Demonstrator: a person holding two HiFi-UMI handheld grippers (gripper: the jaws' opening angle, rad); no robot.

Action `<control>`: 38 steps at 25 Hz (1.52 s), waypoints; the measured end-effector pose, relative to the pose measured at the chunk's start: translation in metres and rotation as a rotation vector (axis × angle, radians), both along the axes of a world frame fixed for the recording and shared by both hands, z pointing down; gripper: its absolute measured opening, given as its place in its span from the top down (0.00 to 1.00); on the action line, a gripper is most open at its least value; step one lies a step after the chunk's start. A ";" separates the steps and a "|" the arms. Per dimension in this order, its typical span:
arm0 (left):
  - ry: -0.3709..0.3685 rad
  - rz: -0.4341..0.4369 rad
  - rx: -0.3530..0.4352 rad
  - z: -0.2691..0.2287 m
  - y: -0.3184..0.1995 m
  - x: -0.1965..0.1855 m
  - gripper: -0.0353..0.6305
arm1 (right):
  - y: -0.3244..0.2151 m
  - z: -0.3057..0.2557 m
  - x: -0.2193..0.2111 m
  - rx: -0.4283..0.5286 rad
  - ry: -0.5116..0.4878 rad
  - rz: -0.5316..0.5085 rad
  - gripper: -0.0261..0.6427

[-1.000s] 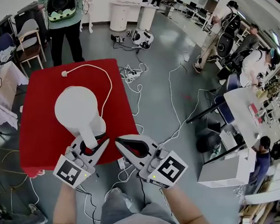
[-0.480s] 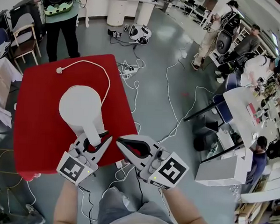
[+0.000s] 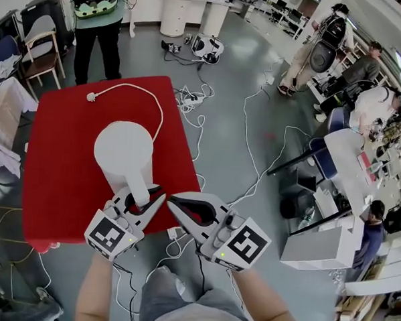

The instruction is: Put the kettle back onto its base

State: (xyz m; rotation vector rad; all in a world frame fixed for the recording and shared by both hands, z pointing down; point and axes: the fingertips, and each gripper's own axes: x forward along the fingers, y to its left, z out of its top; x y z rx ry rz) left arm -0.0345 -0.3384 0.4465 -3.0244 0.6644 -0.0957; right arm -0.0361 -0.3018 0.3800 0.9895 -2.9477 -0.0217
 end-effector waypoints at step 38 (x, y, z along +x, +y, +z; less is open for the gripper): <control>0.096 -0.321 0.114 -0.095 0.091 -0.108 0.93 | 0.062 -0.031 -0.054 -0.023 -0.051 -0.232 0.95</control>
